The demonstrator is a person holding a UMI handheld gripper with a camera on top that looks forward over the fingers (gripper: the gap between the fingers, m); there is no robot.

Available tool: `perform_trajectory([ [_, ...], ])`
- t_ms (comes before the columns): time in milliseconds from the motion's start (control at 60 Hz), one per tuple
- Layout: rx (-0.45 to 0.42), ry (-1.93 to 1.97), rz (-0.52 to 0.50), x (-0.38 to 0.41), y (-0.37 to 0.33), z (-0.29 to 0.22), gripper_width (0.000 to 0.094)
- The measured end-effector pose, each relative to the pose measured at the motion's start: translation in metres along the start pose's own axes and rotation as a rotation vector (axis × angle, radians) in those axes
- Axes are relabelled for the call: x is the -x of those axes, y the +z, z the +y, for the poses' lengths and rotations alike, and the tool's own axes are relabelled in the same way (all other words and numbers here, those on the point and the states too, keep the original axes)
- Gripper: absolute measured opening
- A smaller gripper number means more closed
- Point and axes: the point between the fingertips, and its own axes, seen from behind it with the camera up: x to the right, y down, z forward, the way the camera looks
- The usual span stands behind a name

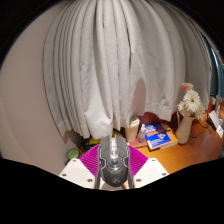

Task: Arrange mouse

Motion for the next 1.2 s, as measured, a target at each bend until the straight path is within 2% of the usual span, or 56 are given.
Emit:
perform_trajectory([
  [183, 0.196, -0.063, -0.018, 0.066, 0.044, 0.128, 0.0378],
  [333, 0.35, -0.131, 0.014, 0.074, 0.065, 0.233, 0.0377],
  [517, 0.449, -0.145, 0.052, 0.06, 0.068, 0.305, 0.0379],
  [600, 0.43, -0.134, 0.063, 0.059, 0.07, 0.305, 0.0399],
  [750, 0.469, -0.119, 0.057, 0.06, 0.072, 0.308, 0.0522],
  [833, 0.485, -0.112, 0.047, 0.057, 0.067, 0.3, 0.0775],
  [867, 0.465, -0.108, 0.035, 0.057, 0.064, 0.289, 0.0825],
  [1083, 0.318, -0.079, -0.024, 0.03, 0.025, 0.189, 0.0839],
  [1200, 0.231, -0.06, -0.011, -0.008, -0.01, 0.135, 0.084],
])
